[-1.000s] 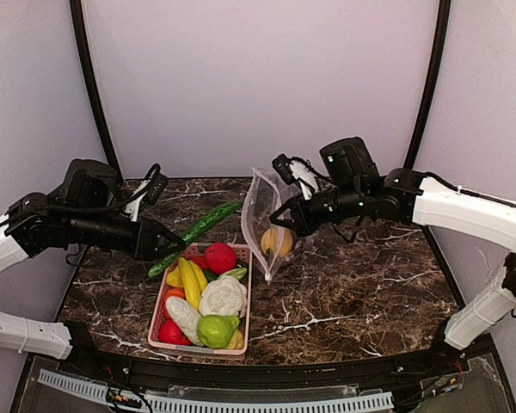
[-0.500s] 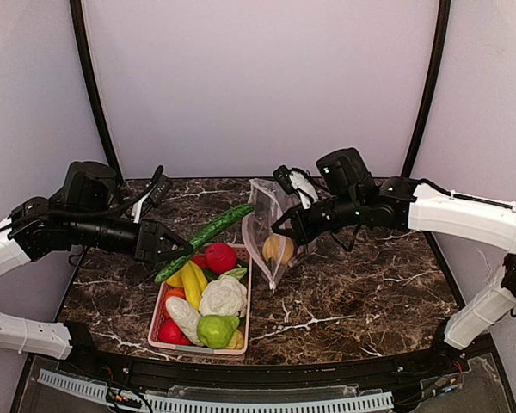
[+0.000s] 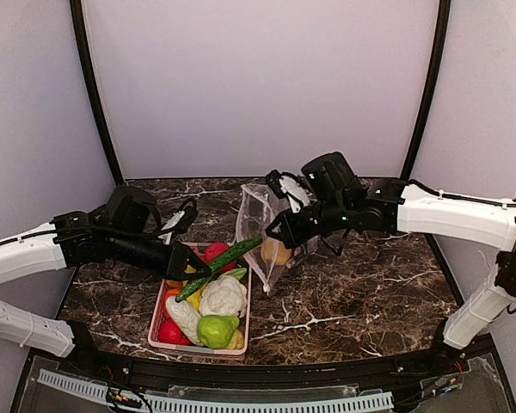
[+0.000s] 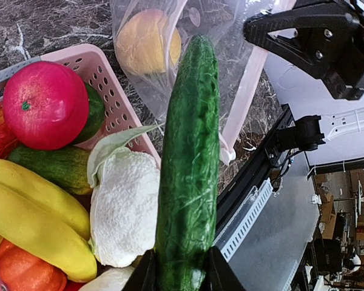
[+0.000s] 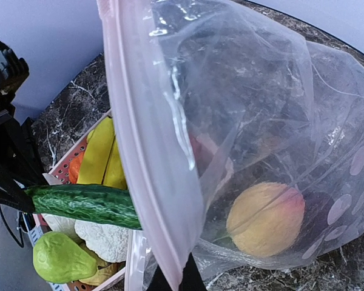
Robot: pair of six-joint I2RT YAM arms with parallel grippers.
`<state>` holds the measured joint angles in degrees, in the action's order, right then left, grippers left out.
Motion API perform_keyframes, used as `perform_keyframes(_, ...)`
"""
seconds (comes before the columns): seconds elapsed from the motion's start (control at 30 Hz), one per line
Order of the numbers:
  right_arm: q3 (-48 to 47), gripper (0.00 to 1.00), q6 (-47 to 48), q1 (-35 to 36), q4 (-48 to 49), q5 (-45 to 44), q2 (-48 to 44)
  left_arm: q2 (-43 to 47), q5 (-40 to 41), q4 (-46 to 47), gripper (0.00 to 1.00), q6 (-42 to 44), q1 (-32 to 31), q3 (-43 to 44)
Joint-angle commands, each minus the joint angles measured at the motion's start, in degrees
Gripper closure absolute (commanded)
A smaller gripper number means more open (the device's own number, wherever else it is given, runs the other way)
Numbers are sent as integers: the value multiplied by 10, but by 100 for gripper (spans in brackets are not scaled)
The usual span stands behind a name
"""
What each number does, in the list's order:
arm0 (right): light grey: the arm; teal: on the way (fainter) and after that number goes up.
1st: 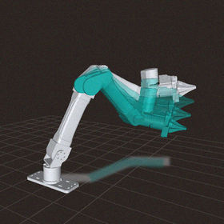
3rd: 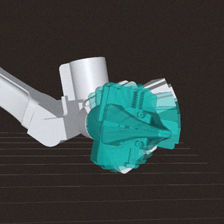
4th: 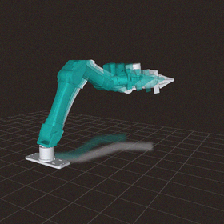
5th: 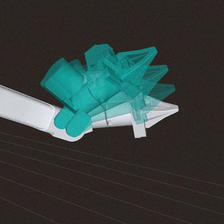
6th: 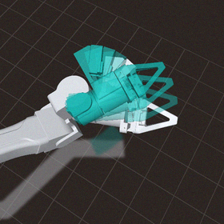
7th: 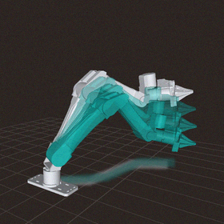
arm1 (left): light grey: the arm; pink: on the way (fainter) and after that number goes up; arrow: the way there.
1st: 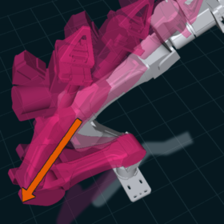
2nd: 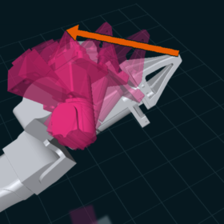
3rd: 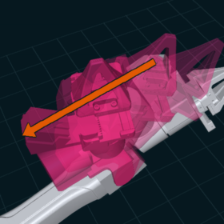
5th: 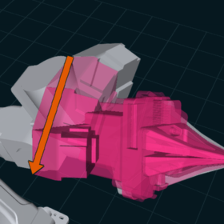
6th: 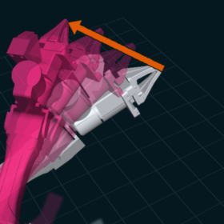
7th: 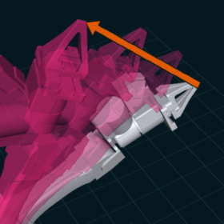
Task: Place the food in the zip-top bag and seal the zipper
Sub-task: Place the fake vegetable in the zipper food storage bag.
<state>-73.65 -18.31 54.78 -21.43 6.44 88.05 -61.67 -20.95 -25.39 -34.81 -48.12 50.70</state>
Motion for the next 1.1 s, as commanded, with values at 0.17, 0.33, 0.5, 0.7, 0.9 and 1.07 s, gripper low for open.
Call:
perform_keyframes(0.17, -36, 100, -22, 49, -25, -62, 38, -61, 30, 101, 76, -26, 1, -1)
perform_keyframes(0.33, -41, 100, -31, 65, -11, -51, 50, -93, 38, 137, 76, -40, 2, 11)
perform_keyframes(0.5, -30, 100, -49, 70, 18, -15, 53, -115, 59, 157, 76, -45, 1, 24)
perform_keyframes(0.7, -25, 100, -80, 76, 41, -3, 65, -122, 109, 204, 75, -70, 1, 13)
perform_keyframes(0.9, -25, 100, -112, 77, 38, -27, 73, -133, 115, 213, 68, -67, 1, 4)
perform_keyframes(1.07, -21, 100, -127, 76, 32, -47, 65, -114, 108, 189, 52, -47, 1, 1)
